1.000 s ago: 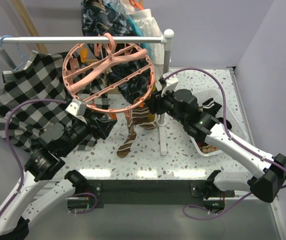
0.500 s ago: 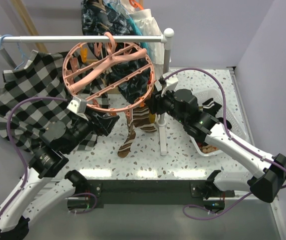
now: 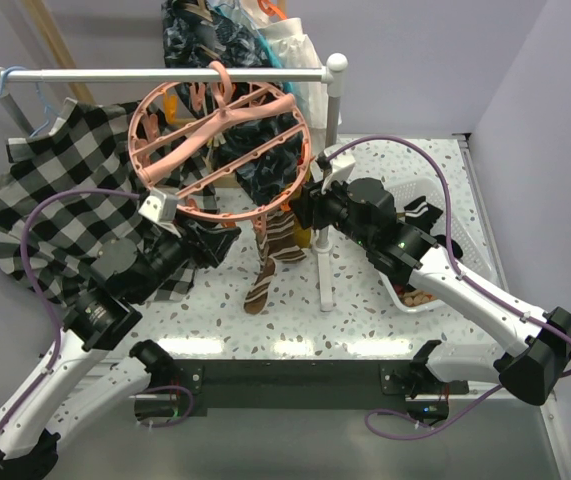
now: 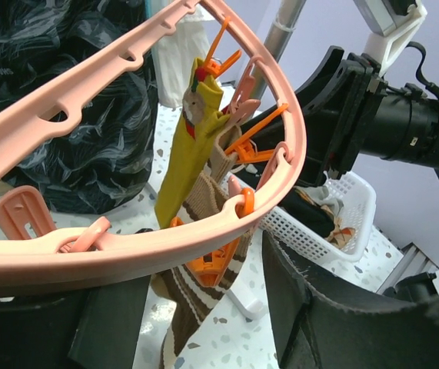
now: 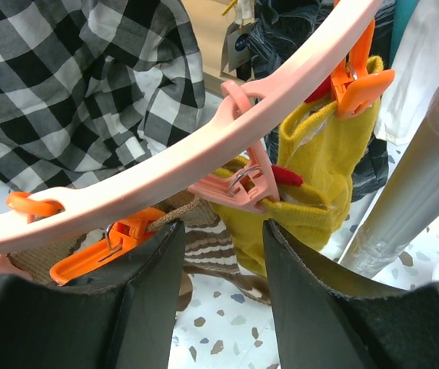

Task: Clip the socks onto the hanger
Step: Open the clamp at the hanger.

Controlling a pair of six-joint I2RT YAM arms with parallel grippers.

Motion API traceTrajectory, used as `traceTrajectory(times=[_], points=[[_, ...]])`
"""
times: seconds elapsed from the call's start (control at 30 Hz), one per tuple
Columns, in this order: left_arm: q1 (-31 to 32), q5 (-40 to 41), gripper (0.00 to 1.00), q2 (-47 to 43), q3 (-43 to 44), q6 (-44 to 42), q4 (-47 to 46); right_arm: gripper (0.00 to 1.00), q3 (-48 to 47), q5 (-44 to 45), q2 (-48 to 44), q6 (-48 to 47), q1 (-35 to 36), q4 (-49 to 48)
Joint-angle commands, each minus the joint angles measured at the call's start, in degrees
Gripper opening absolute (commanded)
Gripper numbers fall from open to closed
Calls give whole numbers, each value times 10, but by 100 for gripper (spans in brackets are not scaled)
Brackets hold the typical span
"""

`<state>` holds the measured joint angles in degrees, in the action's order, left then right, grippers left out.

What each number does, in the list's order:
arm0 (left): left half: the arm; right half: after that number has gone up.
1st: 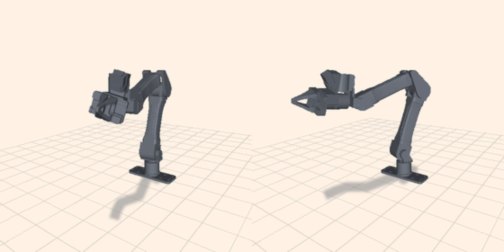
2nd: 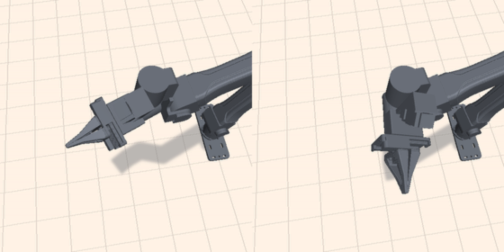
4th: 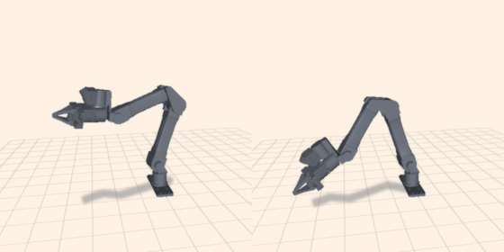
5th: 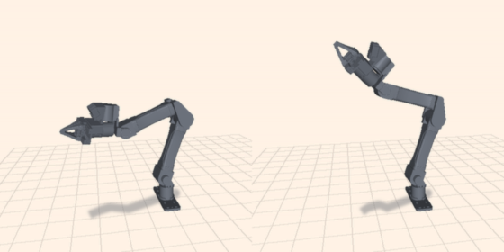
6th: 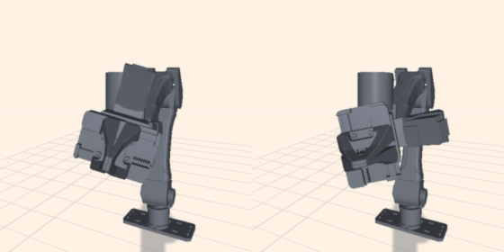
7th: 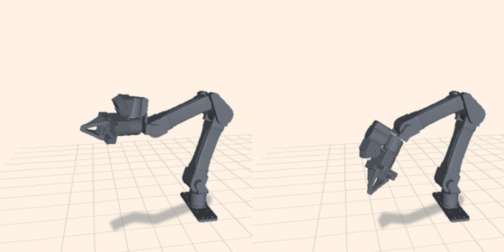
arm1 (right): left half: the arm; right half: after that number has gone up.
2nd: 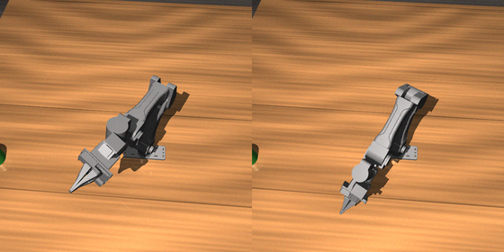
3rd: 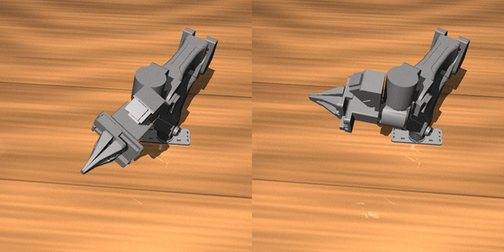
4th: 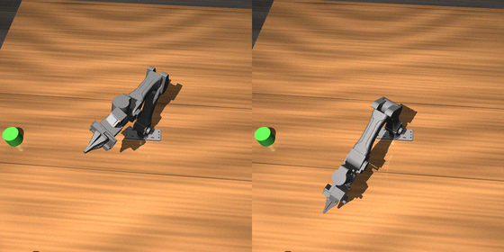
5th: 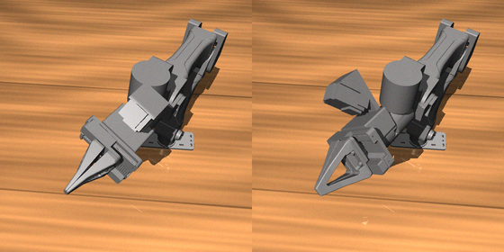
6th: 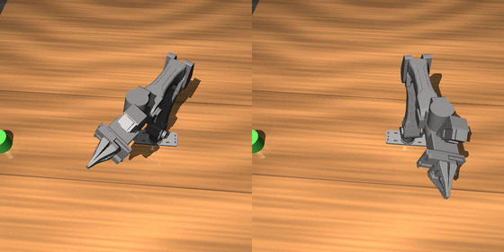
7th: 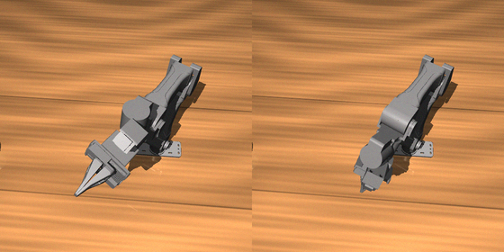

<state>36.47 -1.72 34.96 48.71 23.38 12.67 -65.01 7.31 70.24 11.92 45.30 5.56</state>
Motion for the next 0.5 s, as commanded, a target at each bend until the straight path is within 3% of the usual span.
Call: traceTrajectory(times=[0.0, 0.1, 0.33, 0.47], points=[[0, -14, 61, 0, -12, 11, -61, 49, -20, -12, -4, -4, -2, -27], [0, -14, 60, 1, -16, 18, -68, 49, -18, -15, -6, -3, -2, -27], [-1, -6, 68, -4, -34, 33, -80, 49, -15, -19, -10, -2, -2, -31], [0, -3, 67, -5, -35, 33, -84, 49, -14, -22, -10, -2, -1, -32]])
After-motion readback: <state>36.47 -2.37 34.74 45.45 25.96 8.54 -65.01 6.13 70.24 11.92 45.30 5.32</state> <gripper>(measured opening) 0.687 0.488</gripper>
